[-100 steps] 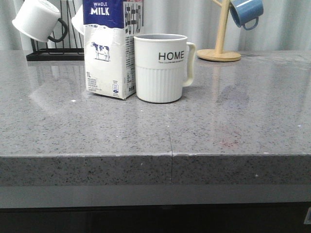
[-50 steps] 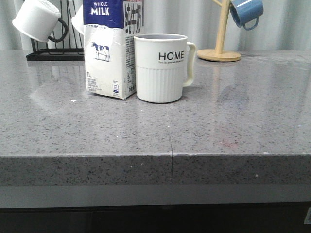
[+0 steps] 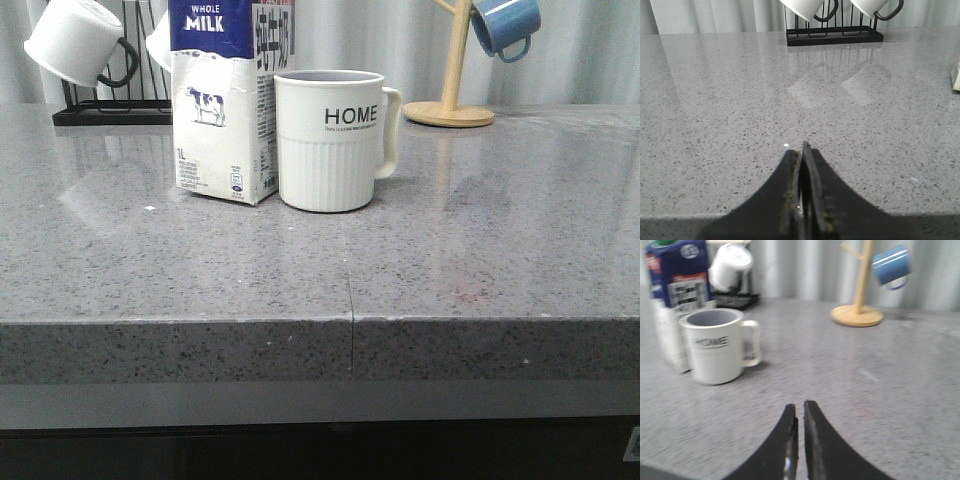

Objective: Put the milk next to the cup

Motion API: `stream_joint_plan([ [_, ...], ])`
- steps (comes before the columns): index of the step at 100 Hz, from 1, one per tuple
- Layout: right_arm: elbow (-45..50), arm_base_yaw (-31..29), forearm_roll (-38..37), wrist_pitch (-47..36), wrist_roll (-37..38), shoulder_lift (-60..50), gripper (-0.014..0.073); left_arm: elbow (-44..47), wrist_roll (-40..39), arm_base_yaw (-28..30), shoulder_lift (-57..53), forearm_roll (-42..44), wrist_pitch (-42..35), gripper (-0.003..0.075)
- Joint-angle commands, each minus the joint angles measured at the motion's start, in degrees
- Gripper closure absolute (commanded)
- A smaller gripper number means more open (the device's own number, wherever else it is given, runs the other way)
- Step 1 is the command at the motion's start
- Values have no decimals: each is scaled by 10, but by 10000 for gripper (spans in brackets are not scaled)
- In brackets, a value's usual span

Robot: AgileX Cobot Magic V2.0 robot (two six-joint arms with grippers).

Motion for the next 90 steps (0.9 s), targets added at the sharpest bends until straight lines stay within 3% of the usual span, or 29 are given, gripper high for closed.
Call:
stream_joint_plan([
  [1, 31, -48, -10, -127, 0, 6, 545, 22, -5, 0, -17, -2, -45, 741],
  [19, 104, -126, -8, -186, 26, 4, 545, 22, -5, 0, -17, -2, -45, 741],
  [29, 104, -146, -3, -157, 31, -9, 545, 22, -5, 0, -17, -2, -45, 741],
  [54, 104, -155, 10, -76, 30, -101, 545, 22, -5, 0, -17, -2, -45, 741],
  [90, 104, -156, 11, -76, 30, -98, 545, 22, -5, 0, -17, -2, -45, 741],
])
